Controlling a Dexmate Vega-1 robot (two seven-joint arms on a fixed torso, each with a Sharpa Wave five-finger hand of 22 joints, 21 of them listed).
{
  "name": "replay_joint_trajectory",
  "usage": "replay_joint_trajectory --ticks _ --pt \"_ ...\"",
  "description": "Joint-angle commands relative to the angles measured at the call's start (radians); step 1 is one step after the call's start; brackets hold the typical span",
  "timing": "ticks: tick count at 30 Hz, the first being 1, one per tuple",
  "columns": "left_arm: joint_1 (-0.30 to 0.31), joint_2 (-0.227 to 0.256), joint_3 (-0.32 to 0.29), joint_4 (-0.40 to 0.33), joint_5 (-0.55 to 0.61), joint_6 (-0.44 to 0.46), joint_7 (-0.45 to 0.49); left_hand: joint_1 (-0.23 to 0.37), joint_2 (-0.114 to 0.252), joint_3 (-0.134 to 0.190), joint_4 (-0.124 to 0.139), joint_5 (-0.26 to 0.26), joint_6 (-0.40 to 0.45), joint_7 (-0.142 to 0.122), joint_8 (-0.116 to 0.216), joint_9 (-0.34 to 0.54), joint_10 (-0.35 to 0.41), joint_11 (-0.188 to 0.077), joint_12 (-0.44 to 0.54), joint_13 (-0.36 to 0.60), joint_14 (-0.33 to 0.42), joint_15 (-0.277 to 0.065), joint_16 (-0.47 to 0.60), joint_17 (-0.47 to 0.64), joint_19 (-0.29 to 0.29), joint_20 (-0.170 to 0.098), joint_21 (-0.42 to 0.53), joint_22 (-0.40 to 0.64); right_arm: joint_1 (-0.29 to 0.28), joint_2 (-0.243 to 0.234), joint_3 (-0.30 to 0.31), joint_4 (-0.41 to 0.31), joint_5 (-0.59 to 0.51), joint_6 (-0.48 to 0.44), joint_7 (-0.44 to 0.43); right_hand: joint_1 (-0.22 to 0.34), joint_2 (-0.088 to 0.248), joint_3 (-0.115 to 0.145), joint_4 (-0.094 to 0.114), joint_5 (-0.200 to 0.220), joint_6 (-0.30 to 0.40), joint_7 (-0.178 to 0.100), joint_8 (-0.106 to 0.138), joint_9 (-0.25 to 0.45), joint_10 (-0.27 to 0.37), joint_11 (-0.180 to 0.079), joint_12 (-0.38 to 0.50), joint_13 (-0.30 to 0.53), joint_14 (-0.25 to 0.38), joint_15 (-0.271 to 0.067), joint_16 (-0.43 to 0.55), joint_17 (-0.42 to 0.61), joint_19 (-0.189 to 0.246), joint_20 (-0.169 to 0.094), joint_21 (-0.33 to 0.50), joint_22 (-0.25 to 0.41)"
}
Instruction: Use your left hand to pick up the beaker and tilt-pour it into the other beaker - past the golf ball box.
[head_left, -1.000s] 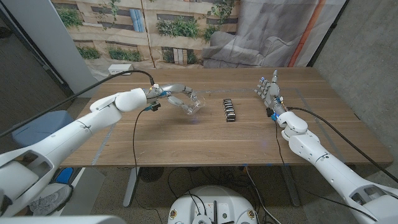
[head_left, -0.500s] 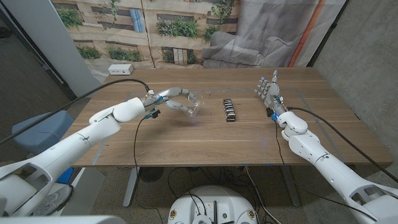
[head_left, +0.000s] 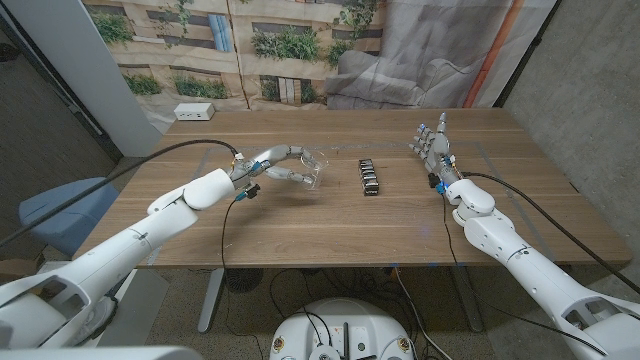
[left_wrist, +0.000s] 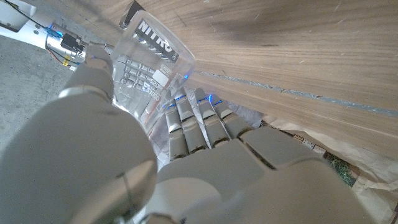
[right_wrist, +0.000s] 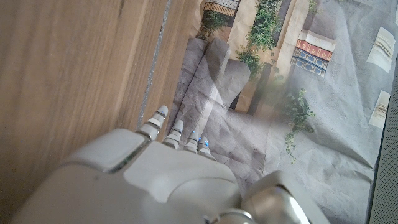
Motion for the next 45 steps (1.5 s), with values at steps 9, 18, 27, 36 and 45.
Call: replay_joint_trajectory --ticks 9,18,27,36,45 --pt "0.026 -0.09 0.024 0.114 -0.046 -0.07 0.052 -0.025 0.134 -0.009 0.006 0.002 0.041 -0.084 0.075 0.0 0.074 -0.1 -0.023 0.0 -0.057 -0.106 -0.021 0.006 -0.083 -0.027 -0.014 0.005 0.0 0.0 0.0 -0.001 0.0 -0.001 0.0 0.003 0.09 -0.006 0.001 0.006 -0.008 -0.001 0.005 0.004 -0.005 -0.002 0.006 0.005 -0.005 -0.019 0.003 0.002 -0.004 0.005 0.006 0.005" --pt "0.002 -0.136 0.051 0.207 -0.09 -0.125 0.004 -0.031 0.136 -0.01 -0.004 0.004 0.036 -0.105 0.06 -0.005 0.051 -0.103 -0.052 -0.01 -0.113 -0.093 -0.032 0.005 -0.193 -0.006 -0.019 0.006 0.0 0.0 0.0 -0.001 0.0 -0.001 0.0 0.002 0.09 -0.006 0.001 0.005 -0.008 -0.002 0.005 0.004 -0.003 -0.002 0.006 0.005 -0.004 -0.018 0.003 0.002 -0.004 0.005 0.007 0.005" --pt "-0.01 -0.164 0.063 0.264 -0.078 -0.153 0.02 -0.037 0.129 -0.012 -0.008 0.004 0.031 -0.124 0.043 -0.01 0.029 -0.104 -0.072 -0.023 -0.149 -0.094 -0.034 0.003 -0.267 0.014 -0.018 0.003 0.0 0.0 0.0 0.0 0.0 0.0 0.0 0.002 0.09 -0.006 0.001 0.005 -0.009 -0.002 0.005 0.004 -0.004 -0.002 0.006 0.005 -0.005 -0.02 0.003 0.002 -0.003 0.005 0.007 0.005" --pt "-0.003 -0.159 0.068 0.264 -0.048 -0.142 0.05 -0.041 0.125 -0.012 -0.008 0.003 0.033 -0.125 0.034 -0.012 0.03 -0.105 -0.076 -0.03 -0.154 -0.091 -0.032 0.003 -0.289 0.023 -0.016 0.002 0.0 0.0 0.0 0.0 0.0 0.0 0.0 0.002 0.09 -0.006 0.001 0.005 -0.008 -0.001 0.005 0.004 -0.003 -0.002 0.006 0.005 -0.004 -0.019 0.003 0.002 -0.003 0.006 0.007 0.005" --pt "0.0 -0.15 0.072 0.243 -0.001 -0.117 0.094 -0.044 0.124 -0.012 -0.007 0.002 0.057 -0.118 0.034 -0.015 0.038 -0.104 -0.075 -0.035 -0.152 -0.087 -0.029 0.002 -0.283 0.021 -0.008 0.002 0.0 0.0 0.0 0.0 0.0 0.0 0.0 0.002 0.09 -0.006 0.001 0.005 -0.007 -0.001 0.006 0.004 -0.004 -0.002 0.006 0.005 -0.005 -0.02 0.003 0.002 -0.004 0.006 0.007 0.005"
